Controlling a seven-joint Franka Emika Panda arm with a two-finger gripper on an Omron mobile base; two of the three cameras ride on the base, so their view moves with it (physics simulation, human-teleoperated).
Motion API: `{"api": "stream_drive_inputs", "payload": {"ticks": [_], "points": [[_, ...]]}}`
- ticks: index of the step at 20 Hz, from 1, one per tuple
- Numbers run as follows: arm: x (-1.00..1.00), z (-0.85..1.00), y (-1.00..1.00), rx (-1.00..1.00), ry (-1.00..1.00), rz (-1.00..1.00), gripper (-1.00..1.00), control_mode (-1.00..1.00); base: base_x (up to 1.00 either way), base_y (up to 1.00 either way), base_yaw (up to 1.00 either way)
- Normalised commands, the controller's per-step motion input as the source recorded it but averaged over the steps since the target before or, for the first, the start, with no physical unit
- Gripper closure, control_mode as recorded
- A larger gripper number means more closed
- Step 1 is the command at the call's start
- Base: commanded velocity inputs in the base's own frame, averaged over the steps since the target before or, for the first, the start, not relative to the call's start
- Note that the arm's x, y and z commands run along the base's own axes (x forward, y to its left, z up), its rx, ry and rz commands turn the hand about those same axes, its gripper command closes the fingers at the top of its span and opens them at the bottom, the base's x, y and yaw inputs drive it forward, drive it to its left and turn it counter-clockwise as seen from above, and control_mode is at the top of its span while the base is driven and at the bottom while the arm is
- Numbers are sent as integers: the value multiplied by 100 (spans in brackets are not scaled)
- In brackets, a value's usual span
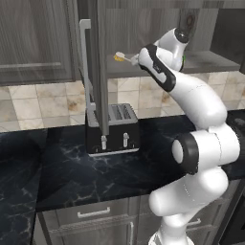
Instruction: Locate and retrieve the dish brush and sponge from the cabinet. Place them next to the sink.
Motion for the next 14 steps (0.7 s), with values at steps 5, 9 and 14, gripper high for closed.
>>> {"api": "stream_drive_inputs", "payload": {"ticks": [5,9,14], "points": [[45,0,0,0,11,3,-100,-100,0,0,0],[13,0,2,0,1,0,-100,-100,0,0,0],[2,0,5,0,0,0,-100,-100,0,0,0]]}}
